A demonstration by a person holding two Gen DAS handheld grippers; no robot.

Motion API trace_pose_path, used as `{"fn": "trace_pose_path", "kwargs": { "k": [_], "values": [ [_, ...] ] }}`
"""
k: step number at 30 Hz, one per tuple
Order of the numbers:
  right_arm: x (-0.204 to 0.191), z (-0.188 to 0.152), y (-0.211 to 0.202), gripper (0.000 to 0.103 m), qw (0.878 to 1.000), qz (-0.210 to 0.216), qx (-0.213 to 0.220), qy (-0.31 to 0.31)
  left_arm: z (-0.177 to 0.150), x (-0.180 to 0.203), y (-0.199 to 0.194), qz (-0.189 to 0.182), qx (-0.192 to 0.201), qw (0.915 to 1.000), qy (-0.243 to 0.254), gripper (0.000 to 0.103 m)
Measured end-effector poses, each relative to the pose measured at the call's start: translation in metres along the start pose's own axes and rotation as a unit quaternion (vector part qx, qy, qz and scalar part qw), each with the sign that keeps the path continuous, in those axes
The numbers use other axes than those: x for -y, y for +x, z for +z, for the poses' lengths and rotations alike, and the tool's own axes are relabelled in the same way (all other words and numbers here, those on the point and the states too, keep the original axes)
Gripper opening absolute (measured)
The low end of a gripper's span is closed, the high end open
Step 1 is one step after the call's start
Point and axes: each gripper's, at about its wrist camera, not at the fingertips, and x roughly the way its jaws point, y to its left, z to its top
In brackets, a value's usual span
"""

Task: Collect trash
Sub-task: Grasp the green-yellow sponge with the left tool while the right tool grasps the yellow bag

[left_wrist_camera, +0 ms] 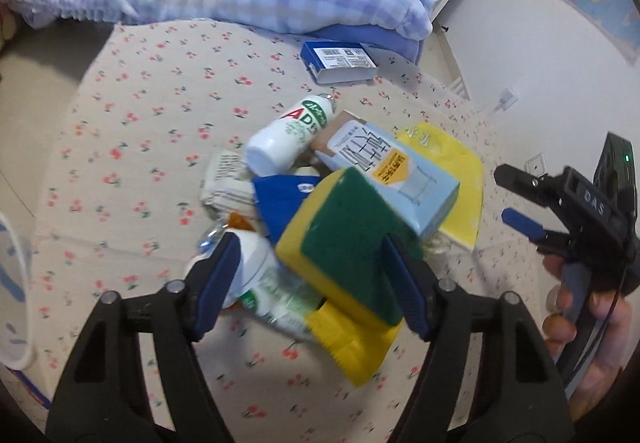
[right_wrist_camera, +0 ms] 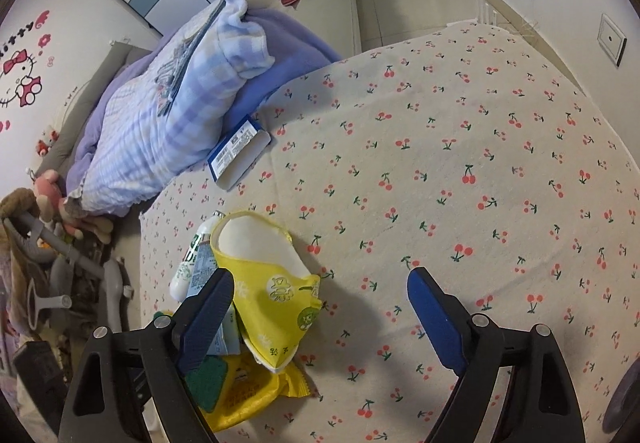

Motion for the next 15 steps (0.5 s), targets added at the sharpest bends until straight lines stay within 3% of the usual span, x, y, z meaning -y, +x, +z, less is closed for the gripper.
{"fn": "trace_pose_path", "kwargs": {
  "k": [3, 7, 10, 13, 15],
  "values": [
    [-0.001, 0.002, 0.004, 0.090, 1.000, 0.022, -0.006, -0.006, 0.000, 0.001, 0.011, -0.029, -0.006, 0.9993, -0.025, 0.054],
    [0.000, 0.001, 0.018, 0.082, 0.998, 0.056, -0.025, 0.002, -0.002, 0.000, 0.013, -0.045, -0.001, 0.9984, -0.033, 0.039],
    [0.004, -0.001, 0.034, 0.076, 0.995, 0.087, -0.047, 0.022, -0.003, -0.001, 0.008, -0.052, 0.006, 0.9982, -0.030, 0.033],
    [0.007, -0.004, 0.045, 0.061, 0.988, 0.134, -0.065, 0.047, -0.005, 0.000, -0.001, -0.054, 0.016, 0.9981, -0.023, 0.028],
    [0.006, -0.005, 0.044, 0.060, 0.987, 0.137, -0.063, 0.047, -0.007, 0.001, -0.008, -0.053, 0.026, 0.9981, -0.019, 0.026]
  ]
}}
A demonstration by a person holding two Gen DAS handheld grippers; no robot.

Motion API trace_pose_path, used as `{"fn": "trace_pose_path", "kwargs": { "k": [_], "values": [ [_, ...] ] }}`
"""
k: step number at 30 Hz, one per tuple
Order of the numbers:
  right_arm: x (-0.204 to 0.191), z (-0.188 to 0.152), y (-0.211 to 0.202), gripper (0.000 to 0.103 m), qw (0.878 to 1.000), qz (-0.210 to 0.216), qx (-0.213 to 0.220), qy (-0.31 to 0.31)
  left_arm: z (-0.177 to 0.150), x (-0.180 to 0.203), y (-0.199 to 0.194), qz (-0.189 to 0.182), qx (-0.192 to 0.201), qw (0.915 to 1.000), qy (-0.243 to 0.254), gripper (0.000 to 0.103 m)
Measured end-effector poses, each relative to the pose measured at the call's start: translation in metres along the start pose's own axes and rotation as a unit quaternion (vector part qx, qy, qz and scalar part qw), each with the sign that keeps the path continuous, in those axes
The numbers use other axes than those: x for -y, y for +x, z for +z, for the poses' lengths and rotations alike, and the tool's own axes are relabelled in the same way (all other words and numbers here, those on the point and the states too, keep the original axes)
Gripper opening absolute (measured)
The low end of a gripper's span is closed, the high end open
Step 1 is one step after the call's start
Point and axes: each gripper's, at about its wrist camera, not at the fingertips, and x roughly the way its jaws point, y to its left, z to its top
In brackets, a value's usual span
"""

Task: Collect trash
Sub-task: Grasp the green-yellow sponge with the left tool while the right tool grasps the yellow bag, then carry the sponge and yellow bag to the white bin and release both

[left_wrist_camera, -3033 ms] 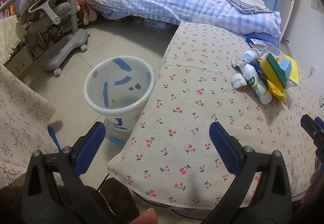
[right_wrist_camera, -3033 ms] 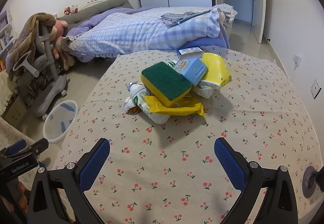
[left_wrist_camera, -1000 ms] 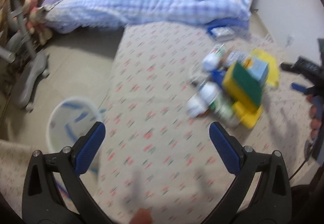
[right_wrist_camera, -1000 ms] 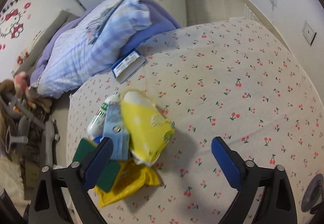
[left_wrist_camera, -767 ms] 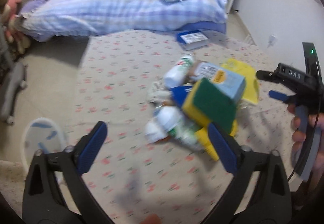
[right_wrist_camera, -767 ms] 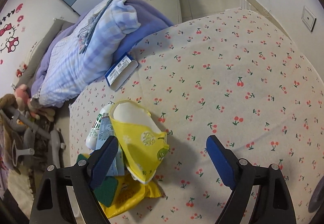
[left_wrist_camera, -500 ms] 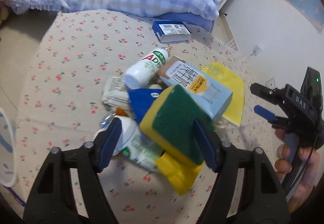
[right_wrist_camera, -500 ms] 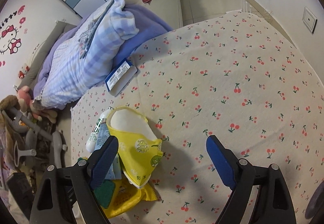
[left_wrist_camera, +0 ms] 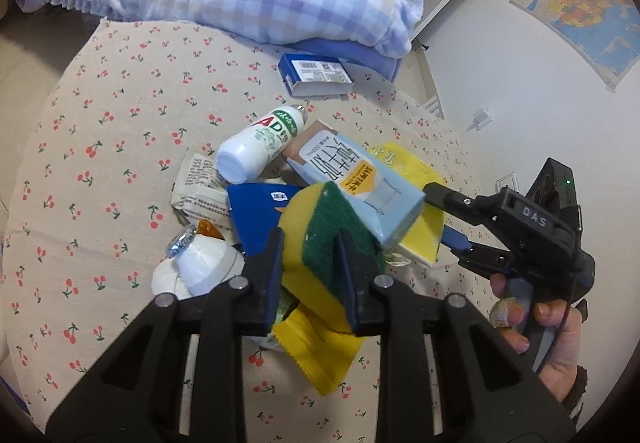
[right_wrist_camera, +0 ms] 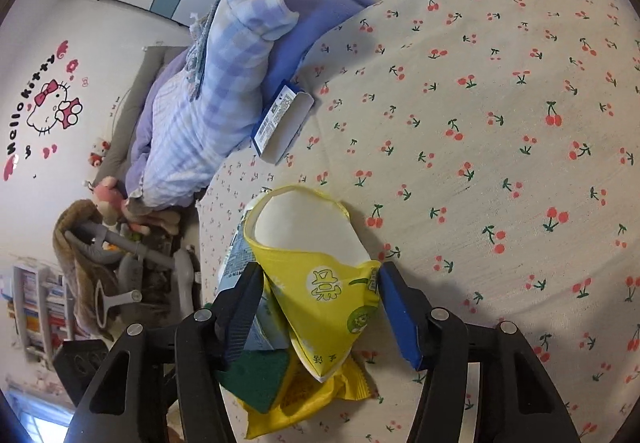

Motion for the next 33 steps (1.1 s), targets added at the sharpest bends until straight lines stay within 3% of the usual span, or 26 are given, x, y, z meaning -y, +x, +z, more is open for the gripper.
{"fn": "trace_pose_path", "kwargs": {
  "k": [14, 22, 33],
  "values": [
    [-0.028, -0.017, -0.088, 0.058, 0.993, -0.003, 0.095, -0.071, -0.012, 0.002, -0.053, -0.001, 0.066, 0.9978, 0.011, 0.024],
    [-0.045, -0.043, -0.115, 0.058, 0.990, 0.005, 0.097, -0.103, -0.023, -0.013, -0.078, 0.025, 0.077, 0.9966, 0.010, 0.024],
    [-0.092, -0.081, -0.092, 0.058, 0.986, 0.031, 0.052, -0.155, -0.039, -0.065, -0.120, 0.064, 0.099, 0.9929, -0.019, 0.024]
  ]
}}
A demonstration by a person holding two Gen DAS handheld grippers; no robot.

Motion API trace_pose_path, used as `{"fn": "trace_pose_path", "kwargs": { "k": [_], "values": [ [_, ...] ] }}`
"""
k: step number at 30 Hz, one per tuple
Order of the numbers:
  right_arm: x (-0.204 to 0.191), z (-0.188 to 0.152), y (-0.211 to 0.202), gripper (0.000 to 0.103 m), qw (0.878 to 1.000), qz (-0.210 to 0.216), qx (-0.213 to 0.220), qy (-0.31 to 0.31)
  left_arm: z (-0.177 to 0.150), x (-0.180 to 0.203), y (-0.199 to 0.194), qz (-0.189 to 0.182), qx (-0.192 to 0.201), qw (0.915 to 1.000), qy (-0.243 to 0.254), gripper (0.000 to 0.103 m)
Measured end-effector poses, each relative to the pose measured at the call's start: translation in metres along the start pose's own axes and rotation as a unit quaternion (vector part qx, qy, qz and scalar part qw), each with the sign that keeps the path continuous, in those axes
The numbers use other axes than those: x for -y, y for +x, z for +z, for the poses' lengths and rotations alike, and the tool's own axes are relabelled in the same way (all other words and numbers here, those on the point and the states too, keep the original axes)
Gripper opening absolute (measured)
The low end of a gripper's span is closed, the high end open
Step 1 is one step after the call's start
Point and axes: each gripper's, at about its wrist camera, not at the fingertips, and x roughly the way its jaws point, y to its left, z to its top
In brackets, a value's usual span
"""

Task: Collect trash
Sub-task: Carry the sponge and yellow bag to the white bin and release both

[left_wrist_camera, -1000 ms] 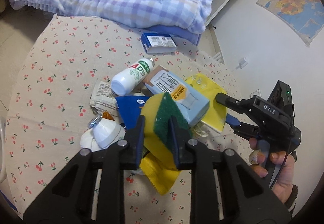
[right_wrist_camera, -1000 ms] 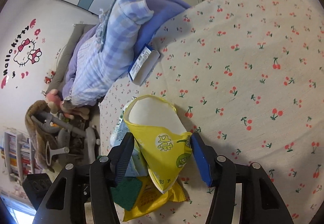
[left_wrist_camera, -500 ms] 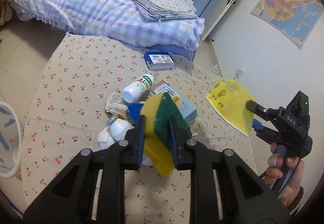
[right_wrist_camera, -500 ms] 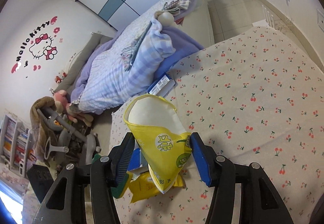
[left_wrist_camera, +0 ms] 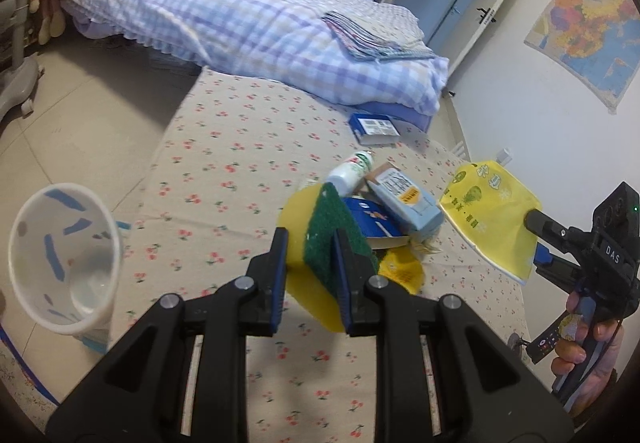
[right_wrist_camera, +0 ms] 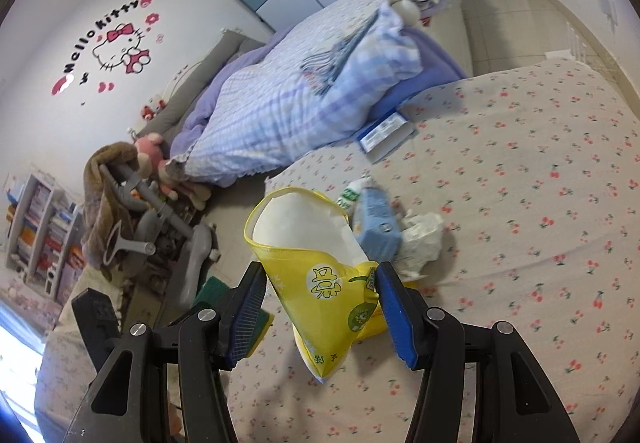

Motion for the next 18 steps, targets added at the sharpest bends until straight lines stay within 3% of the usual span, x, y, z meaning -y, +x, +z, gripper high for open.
{"fn": "trace_pose_path", "kwargs": {
  "k": [10, 18],
  "values": [
    [-0.063, -0.026, 0.057, 0.058, 0.998, 0.029, -0.049, -0.031, -0.002, -0.079, -0.038, 0.076, 0.031, 0.9959, -0.039, 0.024],
    [-0.115, -0.057, 0.116, 0.058, 0.991, 0.040, -0.100, -0.076, -0.010, -0.161, -0.056, 0.169, 0.032, 0.9820, -0.077, 0.024]
  ]
}}
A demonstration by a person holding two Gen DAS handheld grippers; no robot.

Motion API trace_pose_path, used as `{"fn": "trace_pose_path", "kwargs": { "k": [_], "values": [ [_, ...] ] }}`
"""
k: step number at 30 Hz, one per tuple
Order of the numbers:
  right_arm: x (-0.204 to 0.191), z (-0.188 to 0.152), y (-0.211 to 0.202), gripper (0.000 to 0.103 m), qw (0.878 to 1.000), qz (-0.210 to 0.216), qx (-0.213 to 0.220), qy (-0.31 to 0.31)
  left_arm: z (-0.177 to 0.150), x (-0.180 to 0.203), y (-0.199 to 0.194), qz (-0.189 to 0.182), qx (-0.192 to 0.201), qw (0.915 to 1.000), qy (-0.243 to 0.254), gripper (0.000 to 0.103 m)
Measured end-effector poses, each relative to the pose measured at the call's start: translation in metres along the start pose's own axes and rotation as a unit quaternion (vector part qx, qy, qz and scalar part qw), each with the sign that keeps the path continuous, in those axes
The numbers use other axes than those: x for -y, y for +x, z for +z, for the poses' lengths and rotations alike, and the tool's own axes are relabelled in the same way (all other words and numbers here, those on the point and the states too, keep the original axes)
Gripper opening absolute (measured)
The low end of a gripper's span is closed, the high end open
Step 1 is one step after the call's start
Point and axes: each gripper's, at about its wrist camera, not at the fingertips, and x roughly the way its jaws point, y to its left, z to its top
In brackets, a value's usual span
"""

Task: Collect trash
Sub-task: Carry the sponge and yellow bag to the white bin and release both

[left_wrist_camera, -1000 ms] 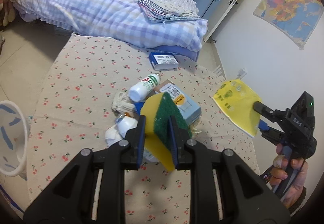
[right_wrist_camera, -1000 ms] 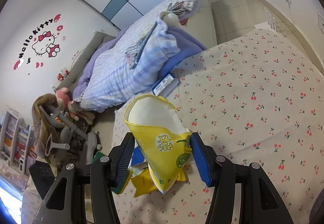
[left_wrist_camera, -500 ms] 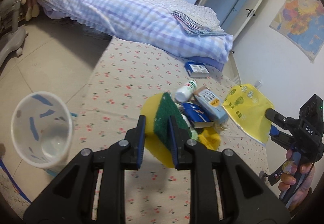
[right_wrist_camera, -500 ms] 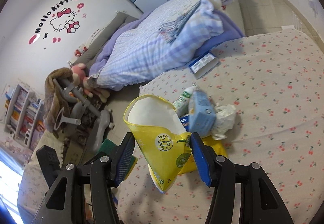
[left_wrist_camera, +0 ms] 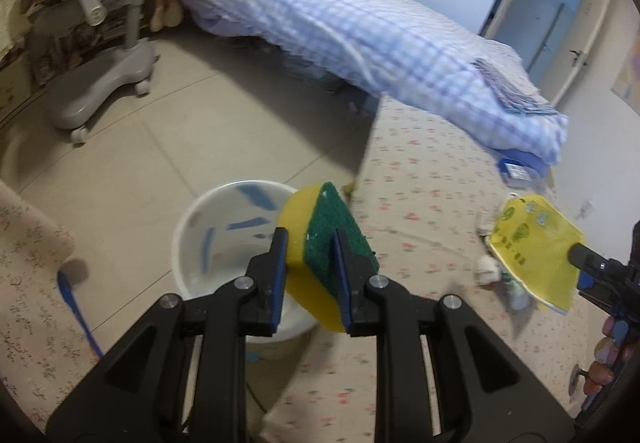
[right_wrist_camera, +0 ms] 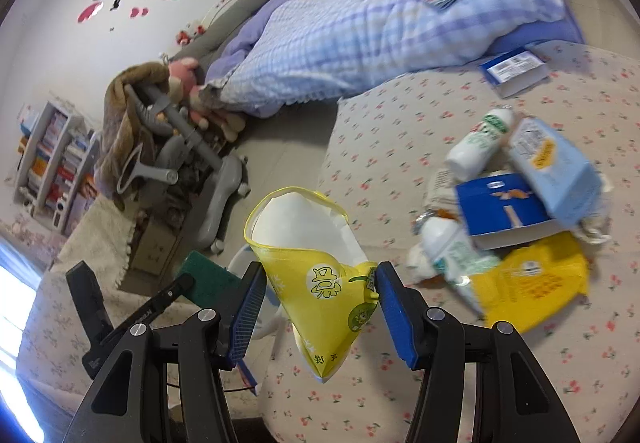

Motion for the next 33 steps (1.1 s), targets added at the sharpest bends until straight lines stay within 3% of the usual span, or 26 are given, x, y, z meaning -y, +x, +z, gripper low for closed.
{"fn": "trace_pose_path", "kwargs": {
  "k": [11, 12, 13, 15, 19, 33],
  "values": [
    [-0.042, -0.015, 0.090, 0.058, 0.998, 0.034, -0.049, -0.028, 0.002, -0.047, 0.031, 0.067, -0.015, 0.9976, -0.013, 0.028],
    [-0.045, -0.016, 0.095, 0.058, 0.998, 0.034, -0.052, -0.030, 0.003, -0.049, 0.032, 0.070, -0.017, 0.9973, -0.015, 0.037],
    [-0.049, -0.017, 0.101, 0.058, 0.997, 0.034, -0.055, -0.033, 0.002, -0.051, 0.034, 0.076, -0.025, 0.9966, -0.017, 0.056],
    [-0.057, -0.020, 0.113, 0.058, 0.997, 0.034, -0.057, -0.040, -0.001, -0.056, 0.030, 0.097, -0.025, 0.9947, -0.023, 0.082],
    [-0.068, -0.024, 0.127, 0.058, 0.996, 0.040, -0.066, -0.047, -0.006, -0.067, 0.016, 0.126, -0.018, 0.9913, -0.033, 0.095],
    [-0.095, -0.035, 0.173, 0.062, 0.994, 0.033, -0.082, -0.068, -0.020, -0.092, 0.001, 0.159, -0.024, 0.9866, -0.026, 0.098]
  ]
}}
